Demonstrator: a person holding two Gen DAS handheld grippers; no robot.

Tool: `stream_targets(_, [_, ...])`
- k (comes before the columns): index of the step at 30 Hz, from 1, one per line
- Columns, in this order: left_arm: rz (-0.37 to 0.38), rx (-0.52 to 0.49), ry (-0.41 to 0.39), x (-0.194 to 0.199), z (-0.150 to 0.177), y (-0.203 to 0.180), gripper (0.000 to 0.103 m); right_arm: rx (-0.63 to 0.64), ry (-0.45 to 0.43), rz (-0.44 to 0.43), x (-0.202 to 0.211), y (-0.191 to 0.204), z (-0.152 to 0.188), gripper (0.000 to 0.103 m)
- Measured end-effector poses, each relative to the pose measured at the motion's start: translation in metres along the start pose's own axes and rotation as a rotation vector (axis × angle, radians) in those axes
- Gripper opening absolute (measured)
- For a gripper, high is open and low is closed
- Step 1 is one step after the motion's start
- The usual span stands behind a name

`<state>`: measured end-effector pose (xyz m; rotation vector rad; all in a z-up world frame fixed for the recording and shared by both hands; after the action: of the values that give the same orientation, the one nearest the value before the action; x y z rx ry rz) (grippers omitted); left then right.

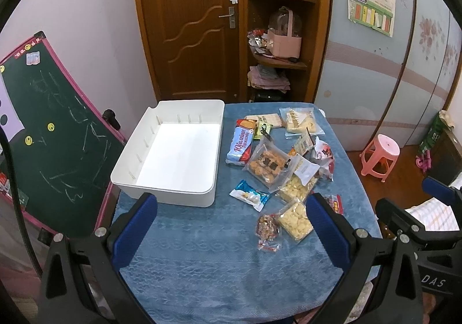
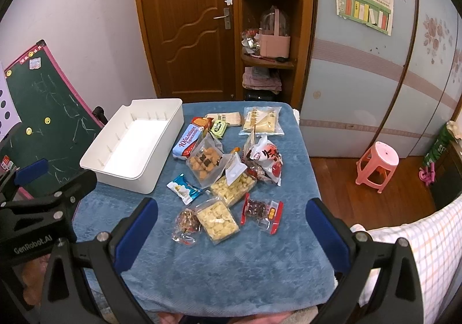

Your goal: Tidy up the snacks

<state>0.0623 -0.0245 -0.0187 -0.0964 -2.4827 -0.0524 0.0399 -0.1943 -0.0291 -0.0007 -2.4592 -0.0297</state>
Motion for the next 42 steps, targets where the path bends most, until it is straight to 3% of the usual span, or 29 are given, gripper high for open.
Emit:
stream_targets(10, [0.025,0.008,0.019,-0.014,0.001,-0.007,0.102,0.0,-0.002,0.017,-0.01,-0.016,-0.003,0.103])
stream_targets(17, [0.082,0.079,0.059,-0.047,0.009,-0.004,0.102,-0.002,-0.009,0.029,-0.033,-0.037,0.003,0.103])
stream_targets(24, [0.079,0.047,0.118,-0.084,0.032,-0.004,0.102,0.019,0.043,0.068,-0.068,-0.061,0.021,0.103])
stream_targets(28, [0.108,0.036,0.175,-0.107,0.052,-0.008,0.102,0.031,0.083,0.003,-0.087,-0.058,0.04,0.101])
stream_targets(32, [0.145,0.008,0.215,-0.126,0.075,-0.014,0.101,0.063,0.142,-0.087,-0.107,-0.041,0.063,0.091])
stream_targets(37, [0.206,0.019,0.29,-0.151,0.101,-0.018,0.098,0.119,0.199,-0.152,-0.132,-0.019,0.087,0.09])
stream_targets(42, [0.27,0.052,0.38,-0.175,0.124,-0.02,0.085,0.155,0.252,-0.212,-0.153,-0.003,0.104,0.089])
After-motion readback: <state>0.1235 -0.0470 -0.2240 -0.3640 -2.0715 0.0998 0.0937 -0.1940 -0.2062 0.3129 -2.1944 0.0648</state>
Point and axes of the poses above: each gripper's, at about its wrist camera, not at the fingertips, and x roughly against the way its jaws point, y to its left, z to its underside, the point moved 5 cm from there along -x, roughly the way its jaws point, and after that the axes turned 8 degrees about -y, right-handed, at the moved point
